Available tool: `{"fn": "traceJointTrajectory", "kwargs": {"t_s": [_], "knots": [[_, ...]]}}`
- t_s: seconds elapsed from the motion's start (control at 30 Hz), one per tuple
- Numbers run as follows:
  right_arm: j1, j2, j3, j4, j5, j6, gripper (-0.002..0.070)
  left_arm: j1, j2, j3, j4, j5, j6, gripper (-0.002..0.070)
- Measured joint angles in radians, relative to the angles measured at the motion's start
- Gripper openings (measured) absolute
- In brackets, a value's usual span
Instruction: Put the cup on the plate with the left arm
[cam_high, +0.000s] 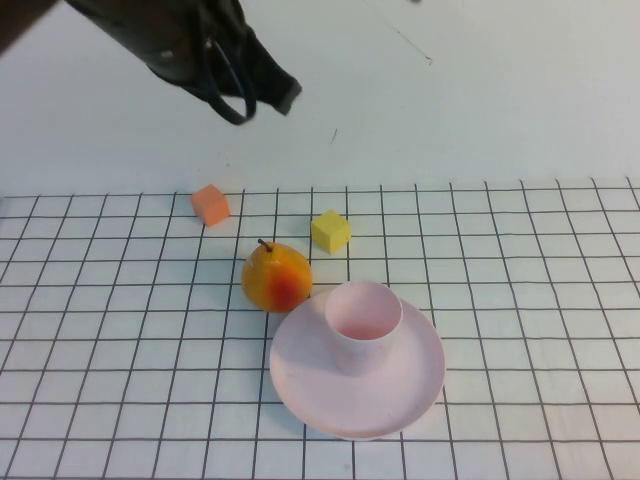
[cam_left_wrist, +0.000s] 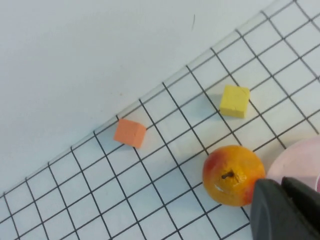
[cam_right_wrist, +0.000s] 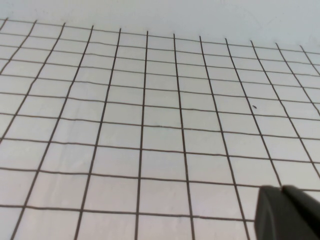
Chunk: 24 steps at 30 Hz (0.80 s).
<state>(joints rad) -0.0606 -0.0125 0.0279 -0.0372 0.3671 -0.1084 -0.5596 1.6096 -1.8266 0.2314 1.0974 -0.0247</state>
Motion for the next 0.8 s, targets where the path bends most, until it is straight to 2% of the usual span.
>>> {"fn": "traceJointTrajectory", "kwargs": {"t_s": [0.17, 0.47, 0.8], "knots": [[0.000, 0.000, 0.000, 0.000, 0.000, 0.000, -0.0002, 0.000, -0.146, 0.048, 0.000, -0.029, -0.048, 0.0003], [0.000, 0.000, 0.000, 0.000, 0.000, 0.000, -0.0002, 0.000, -0.445, 0.383, -0.020, -0.169, -0.068, 0.0000], [0.000, 0.000, 0.000, 0.000, 0.000, 0.000, -0.0002, 0.000, -0.591, 0.476, -0.153, -0.107, -0.102, -0.0001]]}}
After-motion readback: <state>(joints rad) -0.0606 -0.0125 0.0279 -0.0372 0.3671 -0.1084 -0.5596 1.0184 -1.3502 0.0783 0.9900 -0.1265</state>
